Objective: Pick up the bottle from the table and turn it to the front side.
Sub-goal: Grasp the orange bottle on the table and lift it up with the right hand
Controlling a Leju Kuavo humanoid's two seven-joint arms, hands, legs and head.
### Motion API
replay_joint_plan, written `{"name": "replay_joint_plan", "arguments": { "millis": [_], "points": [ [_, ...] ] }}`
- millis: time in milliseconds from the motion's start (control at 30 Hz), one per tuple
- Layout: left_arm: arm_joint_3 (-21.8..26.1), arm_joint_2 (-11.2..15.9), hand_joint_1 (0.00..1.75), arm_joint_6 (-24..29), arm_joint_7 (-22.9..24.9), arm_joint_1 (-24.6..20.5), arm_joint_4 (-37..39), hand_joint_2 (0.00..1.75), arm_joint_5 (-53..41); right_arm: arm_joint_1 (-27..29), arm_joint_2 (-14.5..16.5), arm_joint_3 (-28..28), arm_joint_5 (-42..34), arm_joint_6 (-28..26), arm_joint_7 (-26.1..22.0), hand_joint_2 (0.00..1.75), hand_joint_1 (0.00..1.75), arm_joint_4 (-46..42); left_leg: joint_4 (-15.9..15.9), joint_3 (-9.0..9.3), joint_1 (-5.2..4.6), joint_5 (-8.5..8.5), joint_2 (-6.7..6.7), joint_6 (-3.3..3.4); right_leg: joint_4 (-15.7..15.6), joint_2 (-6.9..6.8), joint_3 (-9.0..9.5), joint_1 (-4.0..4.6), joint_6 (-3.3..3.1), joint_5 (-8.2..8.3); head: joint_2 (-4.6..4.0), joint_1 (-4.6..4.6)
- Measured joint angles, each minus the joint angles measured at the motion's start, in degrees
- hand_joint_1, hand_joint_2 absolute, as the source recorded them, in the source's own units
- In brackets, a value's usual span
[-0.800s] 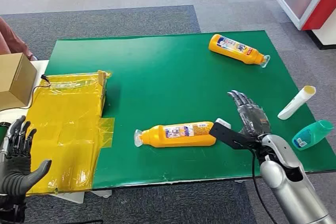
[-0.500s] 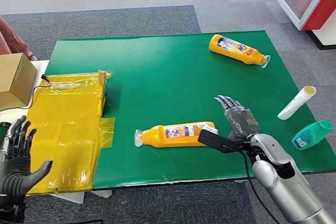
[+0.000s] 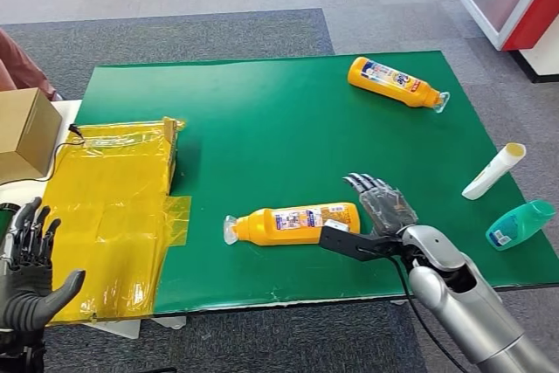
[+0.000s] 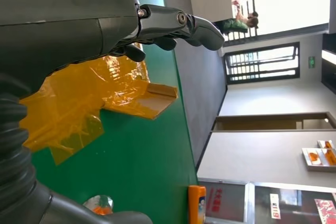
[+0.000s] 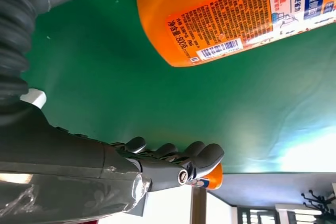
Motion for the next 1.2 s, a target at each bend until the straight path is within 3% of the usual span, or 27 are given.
{"name": "replay_joint_plan", "arguments": {
  "millis": [267,1000,1067,1133,1200],
  "points": [
    [0.2,-0.3,0.0,-0.1,-0.3,-0.2,0.0,1.75,-0.5,-2.1,1.1,3.0,-0.2,0.4,-0.3,1.75,0.0,5.4,0.0,0.0,0.0,0.01,0.0,-0.01,0.0,0.0,0.0,0.0,0.0,0.0,0.0,0.0],
    [-4.8,0.6,0.0,2.1,2.2,-2.5,1.2,1.75,-2.3,-8.9,11.3,6.6,-0.7,-2.1,-1.4,1.75,0.0,23.6,0.0,0.04,0.0,0.03,0.03,-0.01,0.0,0.03,-0.01,0.01,-0.01,0.01,0.0,0.0],
    [-5.8,0.5,0.0,2.3,2.3,-2.9,2.0,1.75,-2.3,-9.9,12.4,6.9,-0.6,-2.0,-1.5,1.75,0.63,25.2,0.0,0.06,0.01,0.03,0.04,-0.02,0.0,0.03,-0.01,0.02,-0.03,0.02,0.0,-0.01],
    [-6.9,0.5,0.0,2.7,2.4,-3.4,2.7,1.75,-2.1,-10.9,13.6,7.4,-0.3,-2.0,-1.6,1.75,1.5,26.8,0.0,0.08,0.03,0.05,0.04,-0.04,0.0,0.03,-0.01,0.04,-0.07,0.05,0.0,-0.02],
    [-7.8,0.5,0.0,3.2,2.8,-4.2,3.2,1.75,-1.9,-11.8,14.6,8.0,-0.1,-2.0,-1.6,1.75,1.75,28.2,0.0,0.1,0.04,0.08,0.04,-0.07,0.0,0.04,0.0,0.06,-0.11,0.08,0.0,-0.01]
  ]
}}
